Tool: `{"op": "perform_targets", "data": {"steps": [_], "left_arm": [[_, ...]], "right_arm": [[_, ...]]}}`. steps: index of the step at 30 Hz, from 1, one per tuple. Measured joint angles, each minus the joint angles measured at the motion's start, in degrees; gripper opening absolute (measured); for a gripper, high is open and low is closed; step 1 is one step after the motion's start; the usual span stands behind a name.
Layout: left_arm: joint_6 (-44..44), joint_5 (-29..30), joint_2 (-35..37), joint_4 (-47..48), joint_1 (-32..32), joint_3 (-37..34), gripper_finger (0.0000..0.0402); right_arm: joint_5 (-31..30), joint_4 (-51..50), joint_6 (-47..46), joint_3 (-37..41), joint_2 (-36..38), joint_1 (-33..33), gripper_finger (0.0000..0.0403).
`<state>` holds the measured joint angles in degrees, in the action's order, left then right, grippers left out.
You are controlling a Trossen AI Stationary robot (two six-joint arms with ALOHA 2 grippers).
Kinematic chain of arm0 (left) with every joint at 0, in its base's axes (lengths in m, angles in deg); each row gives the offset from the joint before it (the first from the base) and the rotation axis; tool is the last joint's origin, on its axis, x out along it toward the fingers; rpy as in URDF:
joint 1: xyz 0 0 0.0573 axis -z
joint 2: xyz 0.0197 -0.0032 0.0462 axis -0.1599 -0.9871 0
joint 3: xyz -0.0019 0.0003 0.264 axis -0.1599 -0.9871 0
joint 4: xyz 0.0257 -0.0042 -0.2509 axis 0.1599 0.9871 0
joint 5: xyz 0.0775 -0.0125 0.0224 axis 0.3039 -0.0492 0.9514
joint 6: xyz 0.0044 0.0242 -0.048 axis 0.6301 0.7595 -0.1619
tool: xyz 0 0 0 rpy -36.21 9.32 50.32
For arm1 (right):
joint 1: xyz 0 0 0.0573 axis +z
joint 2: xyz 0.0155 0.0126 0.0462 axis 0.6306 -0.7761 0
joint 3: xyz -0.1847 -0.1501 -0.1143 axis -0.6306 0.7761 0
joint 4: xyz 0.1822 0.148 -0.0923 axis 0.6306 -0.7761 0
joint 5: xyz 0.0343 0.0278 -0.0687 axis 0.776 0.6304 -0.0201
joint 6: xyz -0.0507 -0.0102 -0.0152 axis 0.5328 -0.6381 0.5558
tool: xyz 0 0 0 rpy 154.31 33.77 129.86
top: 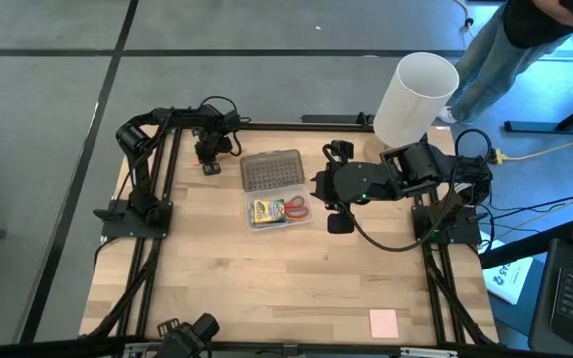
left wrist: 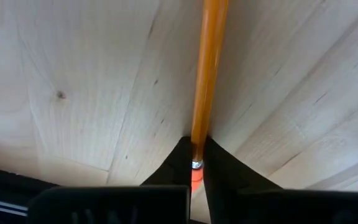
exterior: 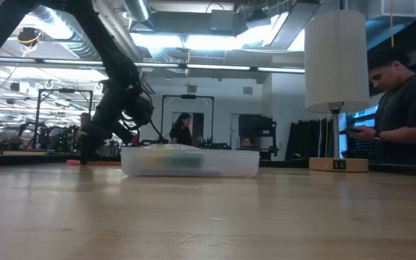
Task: Pack school essentials
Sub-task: Put the orange pencil into the black supply box
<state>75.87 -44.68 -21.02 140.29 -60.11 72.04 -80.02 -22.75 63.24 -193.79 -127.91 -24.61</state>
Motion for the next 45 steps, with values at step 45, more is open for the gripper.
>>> {"op": "perform_targets", "data": {"steps": [45], "left_arm": [[-18.23,1.96,30.05,11.23,15.25,-0.24,0.0001]], "right_arm": [[-0.07,-5.91,-3.36,0.00,0.00,0.00,0.0136]]}}
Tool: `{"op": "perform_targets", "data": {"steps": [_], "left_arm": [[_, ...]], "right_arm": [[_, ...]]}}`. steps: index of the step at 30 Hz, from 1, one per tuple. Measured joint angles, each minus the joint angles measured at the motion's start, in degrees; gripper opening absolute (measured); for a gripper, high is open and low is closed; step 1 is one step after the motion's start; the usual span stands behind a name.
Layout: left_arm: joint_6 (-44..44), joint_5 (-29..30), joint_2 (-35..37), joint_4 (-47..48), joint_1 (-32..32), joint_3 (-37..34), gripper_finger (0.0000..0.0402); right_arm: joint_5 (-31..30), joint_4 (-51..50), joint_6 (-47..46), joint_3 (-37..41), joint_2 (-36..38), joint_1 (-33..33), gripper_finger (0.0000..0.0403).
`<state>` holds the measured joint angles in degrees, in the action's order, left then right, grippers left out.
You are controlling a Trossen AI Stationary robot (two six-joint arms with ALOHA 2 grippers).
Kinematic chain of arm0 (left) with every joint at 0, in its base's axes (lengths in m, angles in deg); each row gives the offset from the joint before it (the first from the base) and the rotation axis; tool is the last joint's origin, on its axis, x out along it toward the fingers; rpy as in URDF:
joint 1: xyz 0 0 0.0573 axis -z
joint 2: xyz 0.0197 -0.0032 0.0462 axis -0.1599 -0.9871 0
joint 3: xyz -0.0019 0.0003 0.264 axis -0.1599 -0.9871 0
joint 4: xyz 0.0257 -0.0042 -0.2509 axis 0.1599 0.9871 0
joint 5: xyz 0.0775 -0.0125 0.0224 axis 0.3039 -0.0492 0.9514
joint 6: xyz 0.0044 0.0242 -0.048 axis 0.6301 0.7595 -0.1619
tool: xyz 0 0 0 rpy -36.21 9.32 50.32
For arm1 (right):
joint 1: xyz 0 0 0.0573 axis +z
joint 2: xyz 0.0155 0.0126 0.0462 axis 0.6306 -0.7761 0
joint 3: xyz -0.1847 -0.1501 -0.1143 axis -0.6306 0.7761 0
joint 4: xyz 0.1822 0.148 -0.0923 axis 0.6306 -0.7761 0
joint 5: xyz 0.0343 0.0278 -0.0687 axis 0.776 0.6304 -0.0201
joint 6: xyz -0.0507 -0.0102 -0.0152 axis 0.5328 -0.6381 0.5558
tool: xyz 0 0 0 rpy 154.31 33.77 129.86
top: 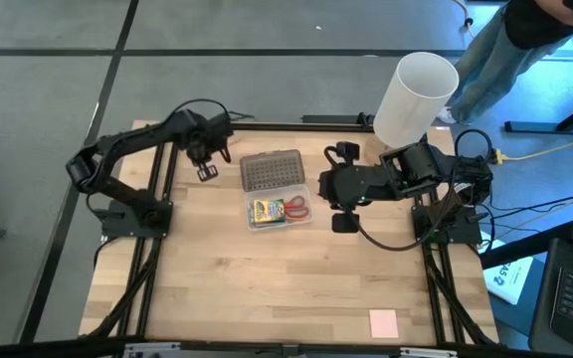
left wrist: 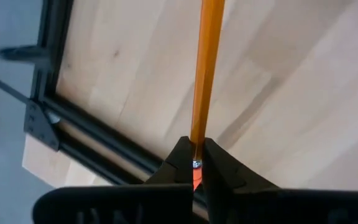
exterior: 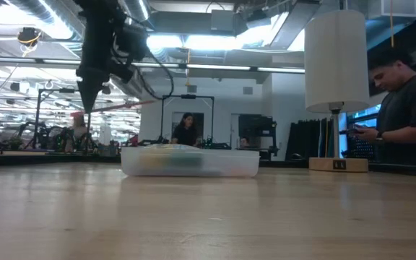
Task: Pack school essentials
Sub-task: Put the orange pencil into the black supply box
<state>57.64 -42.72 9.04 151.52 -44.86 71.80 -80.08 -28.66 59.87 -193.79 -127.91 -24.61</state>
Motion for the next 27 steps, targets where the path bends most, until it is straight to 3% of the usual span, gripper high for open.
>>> {"op": "perform_targets", "data": {"steps": [9,14,27], "left_arm": [[-9.85,-0.19,0.00,-3.70,13.74,0.00,0.0001],[-12.81,-1.77,-0.20,-11.35,20.14,0.02,0.0001],[-13.17,-3.05,-6.52,-31.53,28.44,0.14,0.0001]], "right_arm": [[-0.04,-5.11,-4.04,-0.01,0.00,0.00,0.0136],[-0.04,-5.52,-4.37,0.00,0.00,0.00,0.0136],[0.00,-5.42,-4.81,0.00,0.04,0.00,0.0136]]}}
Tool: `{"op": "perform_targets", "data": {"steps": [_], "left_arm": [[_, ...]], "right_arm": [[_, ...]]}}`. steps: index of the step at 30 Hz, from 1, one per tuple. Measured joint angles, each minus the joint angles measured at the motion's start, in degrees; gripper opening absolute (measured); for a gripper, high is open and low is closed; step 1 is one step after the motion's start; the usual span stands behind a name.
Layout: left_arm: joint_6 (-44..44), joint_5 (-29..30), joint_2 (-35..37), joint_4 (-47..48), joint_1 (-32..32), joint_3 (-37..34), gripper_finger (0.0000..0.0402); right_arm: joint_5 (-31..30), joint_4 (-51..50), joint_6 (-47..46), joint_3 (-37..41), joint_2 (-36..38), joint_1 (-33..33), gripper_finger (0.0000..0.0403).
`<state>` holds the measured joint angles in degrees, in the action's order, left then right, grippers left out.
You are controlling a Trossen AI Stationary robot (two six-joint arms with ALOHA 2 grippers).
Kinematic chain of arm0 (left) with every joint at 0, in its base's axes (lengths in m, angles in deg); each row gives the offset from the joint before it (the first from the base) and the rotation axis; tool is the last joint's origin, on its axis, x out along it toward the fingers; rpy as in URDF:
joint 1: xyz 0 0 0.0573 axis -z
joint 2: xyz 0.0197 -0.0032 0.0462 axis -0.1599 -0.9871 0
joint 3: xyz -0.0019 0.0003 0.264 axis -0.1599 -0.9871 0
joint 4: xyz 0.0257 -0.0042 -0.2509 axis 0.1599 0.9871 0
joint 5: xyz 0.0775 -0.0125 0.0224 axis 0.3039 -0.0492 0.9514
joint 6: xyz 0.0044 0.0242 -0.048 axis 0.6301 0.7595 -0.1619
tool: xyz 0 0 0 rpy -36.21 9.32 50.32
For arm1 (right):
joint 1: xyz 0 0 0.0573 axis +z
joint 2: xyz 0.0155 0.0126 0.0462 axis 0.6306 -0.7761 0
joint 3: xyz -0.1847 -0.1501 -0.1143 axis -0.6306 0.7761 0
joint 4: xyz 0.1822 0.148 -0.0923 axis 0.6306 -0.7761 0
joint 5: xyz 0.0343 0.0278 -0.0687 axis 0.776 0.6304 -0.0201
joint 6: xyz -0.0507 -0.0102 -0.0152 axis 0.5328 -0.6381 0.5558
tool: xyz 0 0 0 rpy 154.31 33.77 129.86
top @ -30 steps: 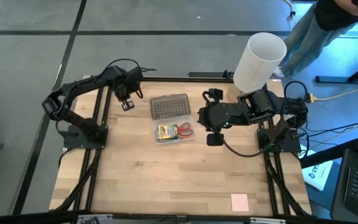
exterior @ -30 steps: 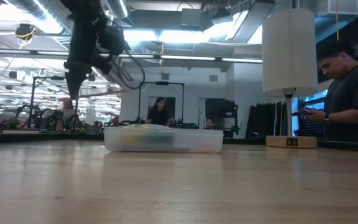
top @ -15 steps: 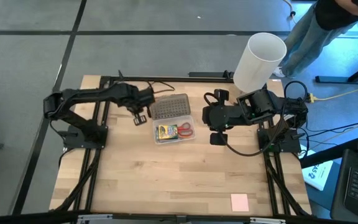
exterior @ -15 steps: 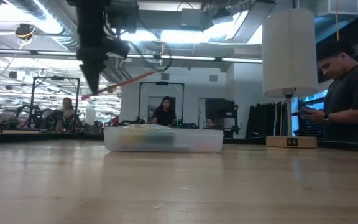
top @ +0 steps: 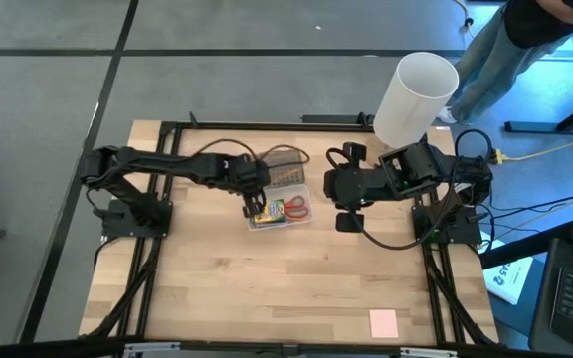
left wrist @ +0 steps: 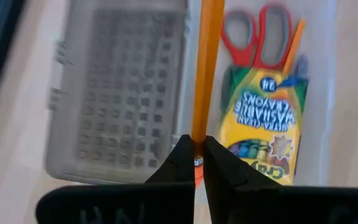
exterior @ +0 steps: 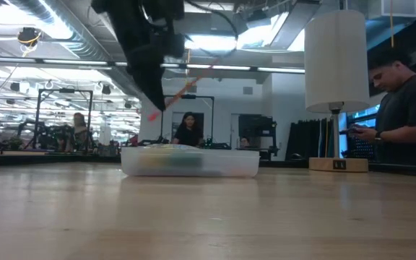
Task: Pack school essentials
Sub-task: Put the orange pencil into the black supply box
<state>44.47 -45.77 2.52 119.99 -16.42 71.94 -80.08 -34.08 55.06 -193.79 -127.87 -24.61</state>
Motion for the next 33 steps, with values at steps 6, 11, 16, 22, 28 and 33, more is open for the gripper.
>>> {"op": "perform_targets", "data": {"steps": [6,11,16,22,28,33], "left_arm": [[0.97,0.02,-5.66,-3.06,0.52,-0.08,0.0001],[1.71,0.06,-8.61,-3.23,0.50,-0.06,0.0001],[1.72,0.07,-9.37,-1.96,0.50,-0.01,0.0001],[1.72,0.07,-10.27,-0.51,0.45,-0.12,0.0002],[1.72,0.13,-11.26,-0.66,0.39,-0.10,0.0002],[1.72,0.10,-11.28,-0.29,0.39,-0.10,0.0007]], "right_arm": [[-0.02,0.02,0.31,0.00,0.00,0.00,0.0136],[-0.02,-0.02,0.54,0.00,0.00,0.00,0.0136],[-0.02,-0.02,0.63,0.00,0.00,0.00,0.0136],[-0.02,-0.01,0.60,0.00,0.00,0.00,0.0136],[0.01,-0.02,0.58,0.00,0.00,0.00,0.0136],[0.04,-0.02,0.59,0.00,0.00,0.00,0.0136]]}}
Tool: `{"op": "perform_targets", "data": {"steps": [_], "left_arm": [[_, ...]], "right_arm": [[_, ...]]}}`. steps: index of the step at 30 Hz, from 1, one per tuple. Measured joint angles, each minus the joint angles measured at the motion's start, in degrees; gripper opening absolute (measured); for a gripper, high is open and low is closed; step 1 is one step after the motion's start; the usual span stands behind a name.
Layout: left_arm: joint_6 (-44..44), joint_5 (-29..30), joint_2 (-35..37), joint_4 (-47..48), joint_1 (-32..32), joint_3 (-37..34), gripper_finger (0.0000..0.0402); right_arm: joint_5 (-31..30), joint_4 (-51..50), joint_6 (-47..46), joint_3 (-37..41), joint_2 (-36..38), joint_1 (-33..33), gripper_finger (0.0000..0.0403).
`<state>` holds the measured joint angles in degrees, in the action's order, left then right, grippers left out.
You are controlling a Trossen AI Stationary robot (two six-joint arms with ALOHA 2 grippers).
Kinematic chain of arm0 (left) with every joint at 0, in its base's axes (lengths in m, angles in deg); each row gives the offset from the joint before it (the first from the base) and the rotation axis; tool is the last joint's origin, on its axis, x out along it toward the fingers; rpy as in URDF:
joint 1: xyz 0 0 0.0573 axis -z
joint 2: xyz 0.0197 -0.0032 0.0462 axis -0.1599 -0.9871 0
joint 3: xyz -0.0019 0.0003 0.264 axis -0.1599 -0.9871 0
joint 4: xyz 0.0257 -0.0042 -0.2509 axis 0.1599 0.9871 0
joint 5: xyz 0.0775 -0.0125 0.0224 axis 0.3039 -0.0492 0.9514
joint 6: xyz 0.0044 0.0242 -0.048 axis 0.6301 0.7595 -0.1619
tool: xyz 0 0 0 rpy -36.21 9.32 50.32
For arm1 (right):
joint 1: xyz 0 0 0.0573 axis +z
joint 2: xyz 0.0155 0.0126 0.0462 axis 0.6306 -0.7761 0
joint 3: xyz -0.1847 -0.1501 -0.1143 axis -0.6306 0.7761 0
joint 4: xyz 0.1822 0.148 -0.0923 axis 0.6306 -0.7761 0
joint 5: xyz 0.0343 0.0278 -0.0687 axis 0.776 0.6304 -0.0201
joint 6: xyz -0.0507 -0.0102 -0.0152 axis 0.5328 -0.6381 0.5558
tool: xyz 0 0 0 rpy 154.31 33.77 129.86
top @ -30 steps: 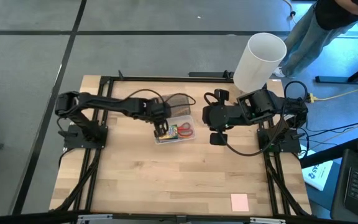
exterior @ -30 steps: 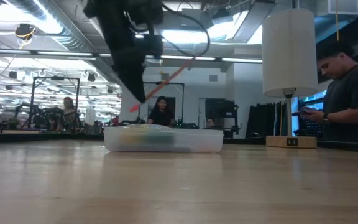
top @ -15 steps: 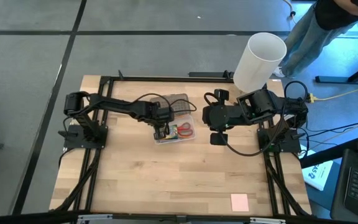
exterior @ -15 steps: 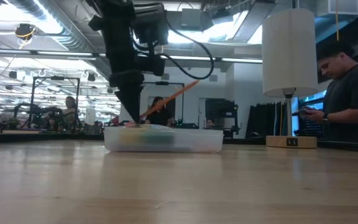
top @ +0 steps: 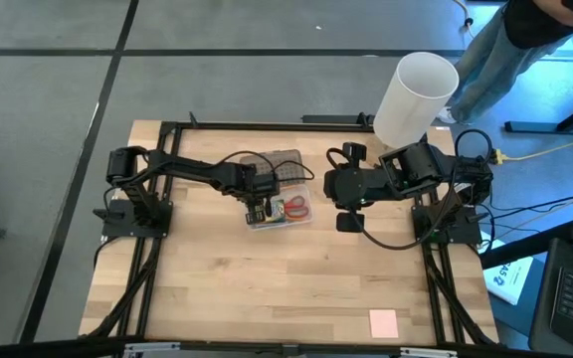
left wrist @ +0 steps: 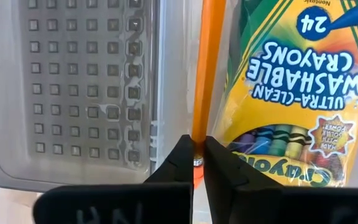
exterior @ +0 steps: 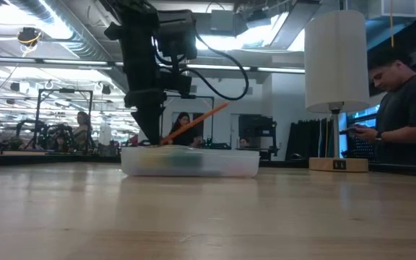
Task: Pack school essentials
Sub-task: Put the orange pencil into the black supply box
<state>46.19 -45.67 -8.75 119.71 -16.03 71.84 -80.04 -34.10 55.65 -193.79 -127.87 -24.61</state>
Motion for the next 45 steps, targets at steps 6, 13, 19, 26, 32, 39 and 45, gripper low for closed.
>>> {"op": "perform_targets", "data": {"steps": [6,13,19,26,32,39,45], "left_arm": [[0.00,0.01,0.00,0.01,0.00,0.00,0.0027],[0.00,0.01,0.00,-0.01,0.00,0.00,0.0050],[-0.04,-0.01,0.00,-0.01,0.00,0.00,0.0070],[-0.46,-0.04,0.00,0.04,0.00,0.00,0.0073],[0.47,-0.10,0.45,0.41,0.01,0.99,0.0076],[4.93,-0.97,1.22,-4.49,0.99,6.45,0.0072],[10.17,-3.58,-0.85,-17.80,2.72,6.23,0.0071]], "right_arm": [[0.00,0.00,0.00,0.00,0.00,0.00,0.0136],[0.00,0.00,0.00,0.00,0.00,-0.01,0.0136],[0.26,0.00,0.00,0.00,0.00,0.00,0.0136],[1.60,0.00,0.02,0.00,0.00,0.20,0.0136],[1.58,0.00,0.00,0.00,0.00,0.20,0.0136],[1.47,0.00,0.00,0.00,0.00,0.20,0.0136],[1.46,0.01,0.02,-0.02,0.00,0.20,0.0136]]}}
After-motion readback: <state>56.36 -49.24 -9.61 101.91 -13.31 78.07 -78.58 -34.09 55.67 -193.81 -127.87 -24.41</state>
